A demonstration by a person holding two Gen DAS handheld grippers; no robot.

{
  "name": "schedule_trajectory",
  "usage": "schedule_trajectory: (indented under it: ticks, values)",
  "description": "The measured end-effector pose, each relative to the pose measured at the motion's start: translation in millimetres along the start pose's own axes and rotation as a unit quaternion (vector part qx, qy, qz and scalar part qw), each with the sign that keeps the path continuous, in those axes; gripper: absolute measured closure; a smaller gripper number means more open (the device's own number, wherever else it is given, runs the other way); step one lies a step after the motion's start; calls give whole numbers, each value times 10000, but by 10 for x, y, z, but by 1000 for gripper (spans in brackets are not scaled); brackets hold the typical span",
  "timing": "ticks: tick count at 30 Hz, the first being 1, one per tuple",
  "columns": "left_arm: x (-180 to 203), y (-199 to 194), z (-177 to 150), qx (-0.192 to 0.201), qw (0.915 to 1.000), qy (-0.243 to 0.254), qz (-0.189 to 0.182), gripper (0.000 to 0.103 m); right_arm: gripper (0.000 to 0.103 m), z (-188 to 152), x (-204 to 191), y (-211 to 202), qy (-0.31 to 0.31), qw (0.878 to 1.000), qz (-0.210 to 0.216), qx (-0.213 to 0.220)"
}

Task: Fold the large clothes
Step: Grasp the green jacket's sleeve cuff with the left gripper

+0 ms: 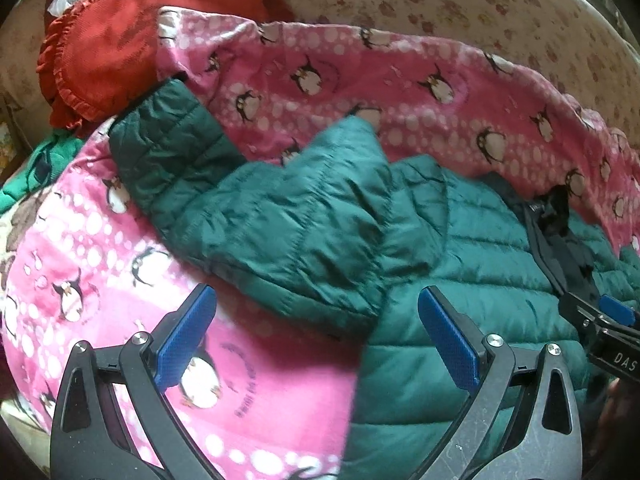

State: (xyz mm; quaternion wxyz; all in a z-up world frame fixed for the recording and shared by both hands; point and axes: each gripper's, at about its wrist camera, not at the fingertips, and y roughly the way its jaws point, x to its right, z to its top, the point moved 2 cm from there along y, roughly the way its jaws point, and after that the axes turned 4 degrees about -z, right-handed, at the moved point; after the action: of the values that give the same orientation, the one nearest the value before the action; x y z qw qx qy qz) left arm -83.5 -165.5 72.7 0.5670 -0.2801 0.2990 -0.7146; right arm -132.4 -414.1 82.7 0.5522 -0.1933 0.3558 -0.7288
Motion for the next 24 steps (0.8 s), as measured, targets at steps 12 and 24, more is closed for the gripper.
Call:
schedule_trajectory:
  ticks: [12,24]
  values:
    - [-1182,139,284,318,9913,-1224,359,2,2,45,-84,61,-43,9997,229,-67]
    - [-2028,668,833,661,9732,-2060,777,2,2,12,-135,20,-180,9994,259,-128]
